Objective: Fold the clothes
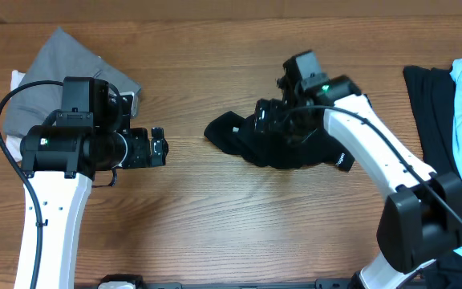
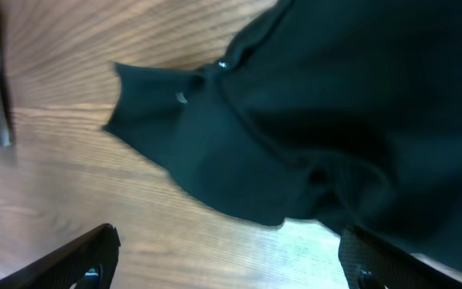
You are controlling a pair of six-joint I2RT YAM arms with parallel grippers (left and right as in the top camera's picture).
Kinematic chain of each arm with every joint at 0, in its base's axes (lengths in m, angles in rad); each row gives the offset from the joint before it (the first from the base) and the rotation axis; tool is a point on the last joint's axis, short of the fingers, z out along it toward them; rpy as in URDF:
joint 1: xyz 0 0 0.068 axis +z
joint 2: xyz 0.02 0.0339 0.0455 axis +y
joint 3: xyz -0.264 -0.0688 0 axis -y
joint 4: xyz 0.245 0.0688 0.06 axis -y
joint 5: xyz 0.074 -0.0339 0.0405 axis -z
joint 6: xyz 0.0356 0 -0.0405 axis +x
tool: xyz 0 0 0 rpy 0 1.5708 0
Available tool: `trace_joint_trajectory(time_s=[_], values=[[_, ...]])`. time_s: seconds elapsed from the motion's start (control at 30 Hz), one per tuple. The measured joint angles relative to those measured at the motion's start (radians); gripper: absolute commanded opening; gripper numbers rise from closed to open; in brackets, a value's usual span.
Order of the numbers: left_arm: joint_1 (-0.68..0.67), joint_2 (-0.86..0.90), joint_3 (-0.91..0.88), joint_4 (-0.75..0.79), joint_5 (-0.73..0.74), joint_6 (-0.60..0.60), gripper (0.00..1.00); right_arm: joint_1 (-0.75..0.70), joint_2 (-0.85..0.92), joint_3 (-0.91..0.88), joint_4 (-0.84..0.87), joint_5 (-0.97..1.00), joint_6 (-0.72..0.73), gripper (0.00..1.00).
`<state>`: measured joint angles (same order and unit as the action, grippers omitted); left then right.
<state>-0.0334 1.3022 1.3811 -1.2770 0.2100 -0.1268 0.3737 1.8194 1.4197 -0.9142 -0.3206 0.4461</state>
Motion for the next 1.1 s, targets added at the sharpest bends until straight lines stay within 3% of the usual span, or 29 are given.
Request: trace_joint_trajectory(time_s=[0.17, 0.23, 0.27, 0.33, 0.37, 0.4, 0.43, 0.57, 0.67, 0.9, 1.1], values=[[0.000, 0.000, 0.000, 0.002, 0.000, 0.000, 1.00, 0.002, 0.029, -0.120, 0.142, -0.009, 0.034, 0.95], [0.000, 0.000, 0.000, 0.004, 0.000, 0.000, 1.00, 0.002, 0.030, -0.143, 0.201, -0.009, 0.047, 0.88], [0.000, 0.000, 0.000, 0.005, 0.000, 0.000, 1.00, 0.002, 0.030, -0.152, 0.232, -0.010, 0.053, 0.80], [0.000, 0.000, 0.000, 0.005, 0.000, 0.000, 1.00, 0.002, 0.031, -0.170, 0.288, -0.014, 0.074, 0.34], [0.000, 0.000, 0.000, 0.005, 0.000, 0.000, 1.00, 0.002, 0.031, -0.177, 0.308, -0.016, 0.085, 0.17], [0.000, 0.000, 0.000, 0.005, 0.000, 0.000, 1.00, 0.002, 0.032, -0.185, 0.330, -0.021, 0.095, 0.07], [0.000, 0.000, 0.000, 0.005, 0.000, 0.000, 1.00, 0.003, 0.034, -0.192, 0.352, -0.029, 0.104, 0.04], [0.000, 0.000, 0.000, 0.005, 0.000, 0.000, 1.00, 0.006, 0.038, -0.192, 0.381, -0.078, 0.114, 0.04], [0.000, 0.000, 0.000, 0.005, 0.000, 0.000, 1.00, 0.008, 0.038, -0.135, 0.305, -0.106, 0.087, 0.04], [0.000, 0.000, 0.000, 0.010, 0.000, 0.000, 1.00, 0.027, 0.034, 0.253, 0.109, -0.149, 0.023, 0.04], [0.000, 0.000, 0.000, 0.012, 0.000, 0.000, 1.00, 0.126, 0.019, 0.542, -0.129, -0.127, 0.011, 0.04]])
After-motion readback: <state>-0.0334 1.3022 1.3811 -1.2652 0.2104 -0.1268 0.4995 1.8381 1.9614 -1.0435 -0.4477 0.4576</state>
